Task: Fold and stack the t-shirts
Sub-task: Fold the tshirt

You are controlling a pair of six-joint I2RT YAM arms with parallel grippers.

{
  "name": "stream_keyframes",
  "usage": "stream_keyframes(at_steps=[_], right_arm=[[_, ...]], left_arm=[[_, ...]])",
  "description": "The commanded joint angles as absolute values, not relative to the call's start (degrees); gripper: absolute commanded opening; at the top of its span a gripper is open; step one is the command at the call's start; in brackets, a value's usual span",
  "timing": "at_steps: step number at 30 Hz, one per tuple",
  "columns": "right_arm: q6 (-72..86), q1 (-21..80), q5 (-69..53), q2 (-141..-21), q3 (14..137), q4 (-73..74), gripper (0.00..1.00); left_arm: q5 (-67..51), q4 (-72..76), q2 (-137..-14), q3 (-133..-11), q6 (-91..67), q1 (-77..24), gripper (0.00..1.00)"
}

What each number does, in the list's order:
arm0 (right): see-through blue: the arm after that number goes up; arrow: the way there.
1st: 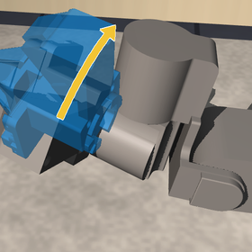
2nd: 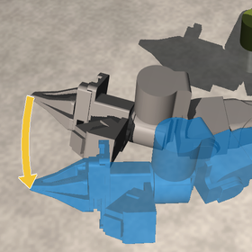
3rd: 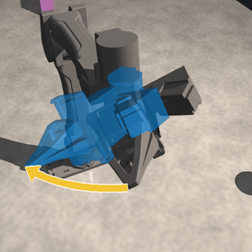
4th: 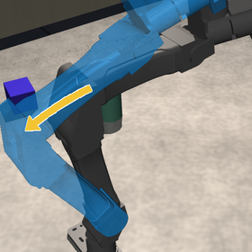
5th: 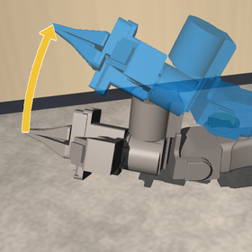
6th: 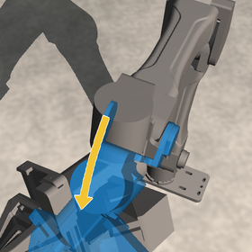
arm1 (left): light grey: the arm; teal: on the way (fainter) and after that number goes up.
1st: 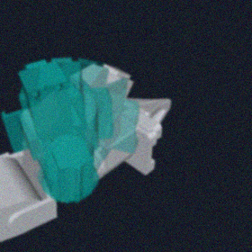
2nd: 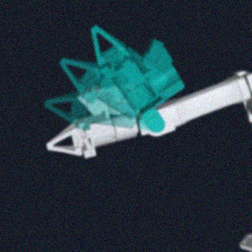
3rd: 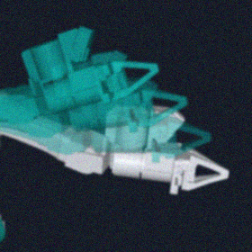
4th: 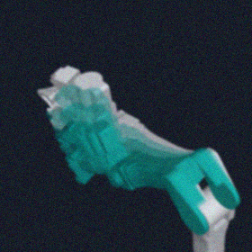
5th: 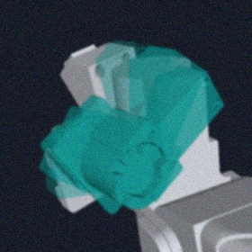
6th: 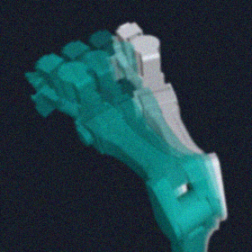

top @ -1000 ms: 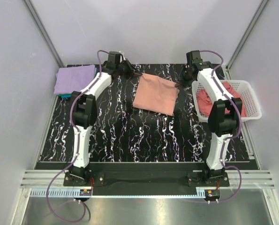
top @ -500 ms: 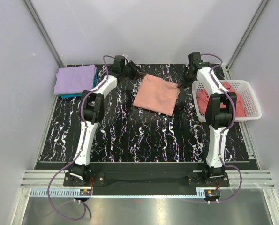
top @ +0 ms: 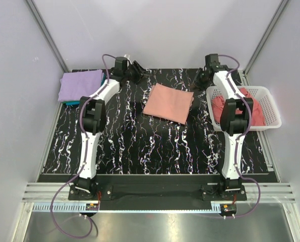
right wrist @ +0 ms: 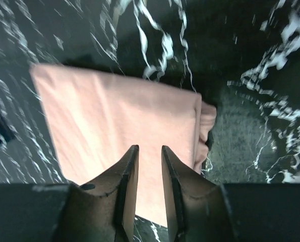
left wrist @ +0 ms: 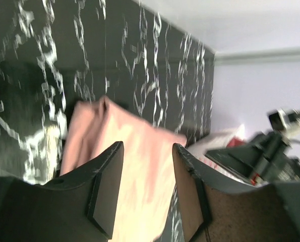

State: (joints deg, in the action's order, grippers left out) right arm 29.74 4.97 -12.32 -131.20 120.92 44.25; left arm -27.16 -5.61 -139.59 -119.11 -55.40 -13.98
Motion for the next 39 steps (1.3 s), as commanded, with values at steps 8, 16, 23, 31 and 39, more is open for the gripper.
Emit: stream_keyframes(at_steps=[8, 16, 23, 31, 39], right_arm=[[27.87, 6.42, -16.53, -130.34, 108.55, 40.43, 0.39], [25.49, 6.42, -15.72, -128.42, 110.74, 41.83, 0.39], [25.4, 6.5, -16.96, -126.74, 109.51, 41.23, 0.45], [24.96, 8.26, -25.84, -130.95, 115.22, 38.85, 0.36], [28.29, 8.44, -34.79, -136.03, 119.96, 35.33, 0.27]], left_arm=[[-29.8, -8.5, -133.68, -106.54, -46.86, -21.27, 0.44], [-21.81, -14.93, -130.17, -100.28, -43.95, -20.13, 0.43], [-18.46, -15.74, -123.85, -91.15, -41.57, -19.42, 0.43], [-19.95, -12.67, -117.52, -81.75, -43.24, -19.34, 0.44], [-26.27, -16.96, -115.22, -93.4, -41.05, -17.67, 0.54]])
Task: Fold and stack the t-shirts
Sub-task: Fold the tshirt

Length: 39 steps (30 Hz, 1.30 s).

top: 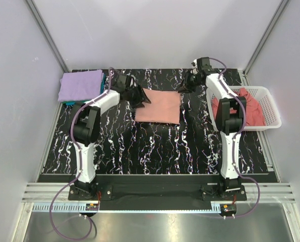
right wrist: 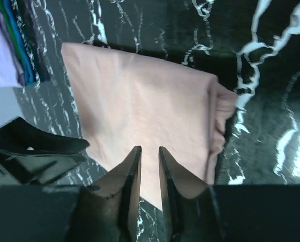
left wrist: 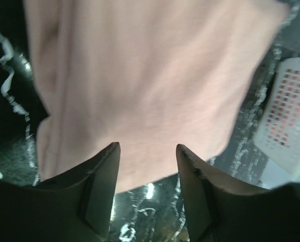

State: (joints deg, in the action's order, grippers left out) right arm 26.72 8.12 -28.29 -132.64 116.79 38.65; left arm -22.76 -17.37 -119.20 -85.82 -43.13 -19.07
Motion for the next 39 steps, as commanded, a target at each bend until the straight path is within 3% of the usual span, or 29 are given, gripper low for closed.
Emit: stream_keyframes(at_steps=[1, 5, 13, 27, 39], right_arm=[[28.3, 8.44, -35.15, -137.53, 123.1, 36.99, 0.29], [28.65, 8.44, -33.49, -143.87, 128.84, 40.43, 0.32], [28.92, 8.35, -30.67, -148.45, 134.38, 42.63, 0.42], [30.06, 8.35, -34.89, -126.76, 124.91, 39.72, 0.66], [25.93, 8.44, -29.8, -117.86, 120.5, 46.23, 0.67]], left_arm=[[-26.71, -18.88, -116.79, -94.99, -40.09, -17.14, 0.55], [-25.06, -24.16, -121.01, -99.75, -36.66, -14.77, 0.56], [-21.27, -31.82, -126.47, -104.42, -21.99, -12.57, 0.67], [-27.25, -26.45, -132.27, -102.66, -18.72, -12.39, 0.7], [-28.47, -24.17, -133.94, -98.61, -22.93, -12.48, 0.66]])
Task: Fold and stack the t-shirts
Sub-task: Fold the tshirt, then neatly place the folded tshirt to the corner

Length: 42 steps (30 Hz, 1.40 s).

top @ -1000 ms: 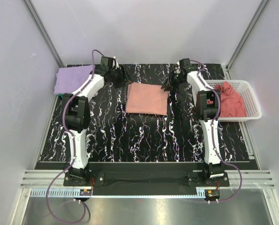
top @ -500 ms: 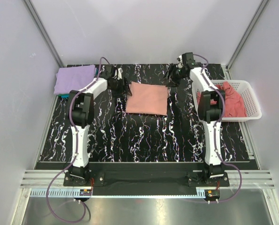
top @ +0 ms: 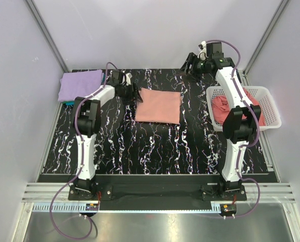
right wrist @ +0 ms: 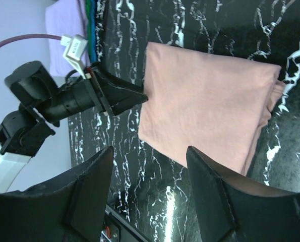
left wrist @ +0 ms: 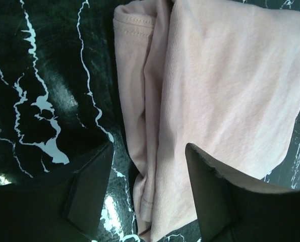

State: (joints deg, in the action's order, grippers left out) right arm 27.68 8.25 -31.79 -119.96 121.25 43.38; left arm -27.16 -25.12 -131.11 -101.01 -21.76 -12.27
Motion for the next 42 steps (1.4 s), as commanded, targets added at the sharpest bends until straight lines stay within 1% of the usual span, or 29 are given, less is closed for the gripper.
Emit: stream_keyframes(at_steps=[1, 7, 9, 13, 14, 17, 20, 23, 26, 27, 28, 30, 31, 33, 37, 38, 39, 42], right_arm=[[25.75, 8.44, -29.62, -117.77, 120.5, 46.58, 0.68], [26.19, 8.44, -29.36, -116.46, 119.36, 45.97, 0.68], [26.19, 8.44, -29.36, -116.54, 119.7, 46.14, 0.68], [26.37, 8.44, -29.09, -116.46, 120.41, 45.97, 0.68], [26.45, 8.44, -29.18, -116.54, 120.85, 46.14, 0.68], [26.28, 8.44, -28.92, -116.81, 121.29, 46.32, 0.68], [26.46, 8.44, -29.0, -117.16, 121.2, 46.32, 0.68], [26.54, 8.44, -29.0, -117.33, 121.03, 46.14, 0.68], [26.37, 8.44, -28.92, -117.68, 121.81, 46.58, 0.68], [26.28, 8.44, -28.92, -117.86, 122.25, 46.76, 0.68], [26.11, 8.44, -28.92, -118.21, 122.69, 46.93, 0.68], [26.02, 8.44, -28.92, -118.39, 123.66, 47.2, 0.68], [25.93, 8.44, -28.92, -118.48, 123.84, 47.37, 0.68], [25.93, 8.44, -29.09, -118.48, 124.1, 47.29, 0.68], [26.01, 8.44, -28.83, -118.13, 123.4, 46.94, 0.68], [26.19, 8.44, -28.65, -118.04, 123.05, 46.32, 0.68], [26.89, 8.44, -28.39, -117.78, 122.7, 45.88, 0.68], [27.77, 8.52, -28.39, -117.68, 122.34, 44.83, 0.68]], left_arm=[[-28.65, -24.08, -134.12, -98.53, -23.11, -12.57, 0.66], [-27.25, -24.7, -134.12, -98.7, -24.26, -13.09, 0.64], [-24.88, -26.71, -134.3, -99.66, -25.57, -13.36, 0.64], [-22.07, -26.81, -133.51, -98.53, -28.12, -13.88, 0.59], [-21.54, -26.89, -133.51, -98.7, -28.82, -13.97, 0.56], [-20.13, -28.38, -134.21, -100.1, -28.92, -14.59, 0.53], [-19.86, -29.35, -134.74, -101.43, -29.18, -14.94, 0.52], [-20.3, -28.04, -134.04, -99.85, -29.88, -14.94, 0.52], [-20.48, -29.0, -134.38, -100.63, -30.23, -15.03, 0.49], [-20.39, -29.35, -134.91, -101.24, -30.23, -15.03, 0.47], [-20.13, -29.96, -135.17, -101.77, -30.15, -15.03, 0.36], [-19.52, -31.11, -135.79, -103.18, -30.85, -15.12, 0.19], [-18.12, -32.59, -135.88, -103.88, -31.02, -15.12, 0.0], [-16.45, -33.57, -134.05, -105.98, -30.85, -15.47, 0.0], [-5.83, -35.76, -128.86, -109.94, -30.15, -16.43, 0.0], [-5.19, -36.99, -128.93, -111.43, -29.89, -16.35, 0.0], [-4.58, -38.48, -129.54, -115.71, -29.53, -16.26, 0.0], [-2.38, -43.06, -131.57, -120.66, -28.3, -16.26, 0.0]])
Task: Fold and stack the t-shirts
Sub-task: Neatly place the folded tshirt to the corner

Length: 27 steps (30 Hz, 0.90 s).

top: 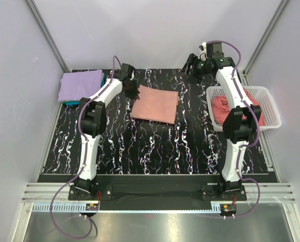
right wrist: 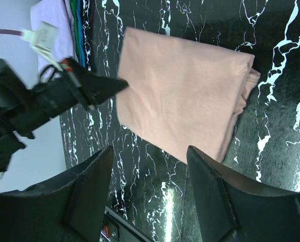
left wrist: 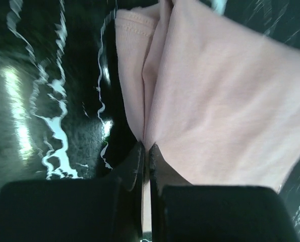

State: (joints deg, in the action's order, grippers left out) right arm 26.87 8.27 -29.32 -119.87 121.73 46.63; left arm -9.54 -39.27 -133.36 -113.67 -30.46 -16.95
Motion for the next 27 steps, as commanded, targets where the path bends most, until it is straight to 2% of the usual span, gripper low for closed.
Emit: stream_keyframes(at_steps=[1, 11, 19, 27], right_arm=[[27.95, 8.44, -28.3, -117.86, 122.6, 44.74, 0.68], [29.36, 8.44, -29.0, -118.48, 123.05, 43.42, 0.68], [30.76, 8.44, -29.88, -119.44, 123.93, 42.28, 0.68], [31.73, 8.44, -30.94, -121.11, 124.8, 40.34, 0.68]], left_arm=[[-2.2, -43.07, -131.66, -120.93, -28.13, -16.17, 0.0], [5.62, -47.02, -132.27, -131.29, -24.97, -14.33, 0.0], [14.06, -47.03, -128.85, -131.66, -19.34, -11.69, 0.0], [12.83, -43.08, -129.73, -135.0, -12.93, -6.78, 0.0]])
